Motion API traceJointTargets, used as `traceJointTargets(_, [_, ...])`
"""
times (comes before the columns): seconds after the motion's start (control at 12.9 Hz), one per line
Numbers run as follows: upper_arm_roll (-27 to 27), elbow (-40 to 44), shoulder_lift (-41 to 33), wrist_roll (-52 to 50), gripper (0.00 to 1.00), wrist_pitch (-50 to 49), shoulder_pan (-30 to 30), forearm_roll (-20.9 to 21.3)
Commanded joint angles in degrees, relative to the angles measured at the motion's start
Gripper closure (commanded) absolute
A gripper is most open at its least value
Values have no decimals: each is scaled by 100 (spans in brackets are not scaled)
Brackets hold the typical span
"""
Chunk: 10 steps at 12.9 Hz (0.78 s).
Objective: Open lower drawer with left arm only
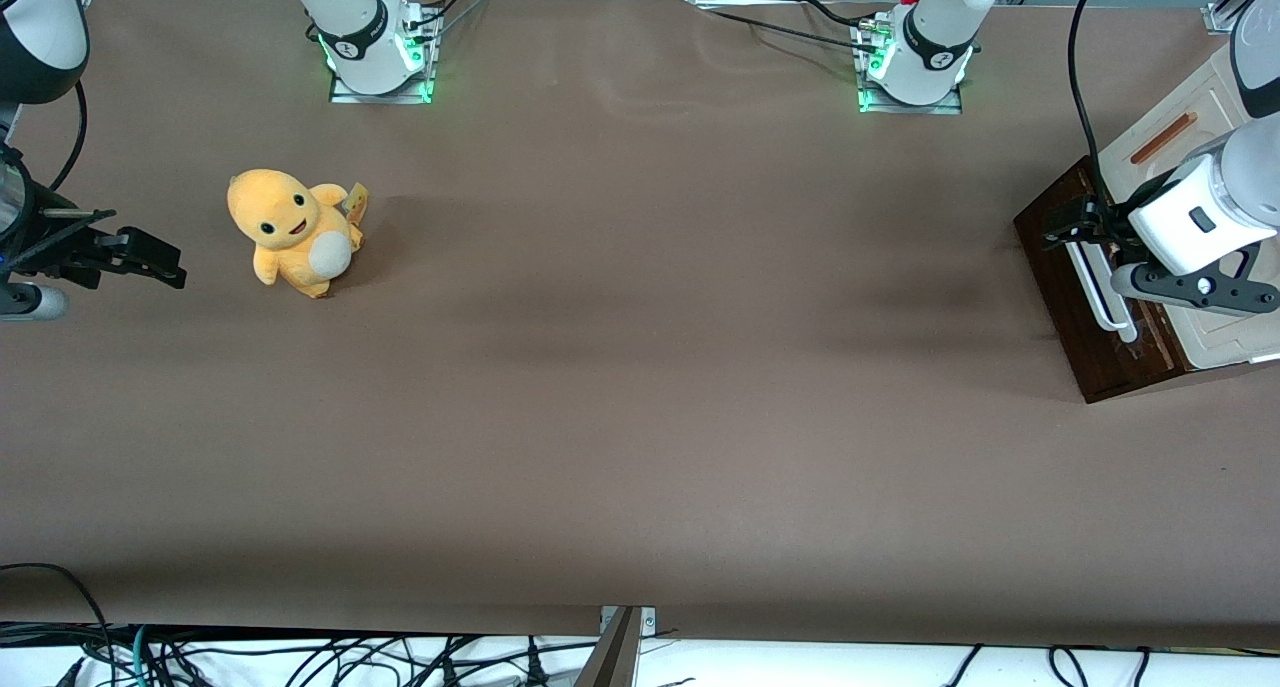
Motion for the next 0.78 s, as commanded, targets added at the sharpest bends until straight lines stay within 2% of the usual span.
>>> traceJointTargets(0.0, [-14,83,43,38,0,-34,14,13])
traceJointTargets(0.39, [-14,31,69,-127,0,-43,5,74])
traceJointTargets(0.7, [-14,-14,428,-1425,0,-34,-74,179])
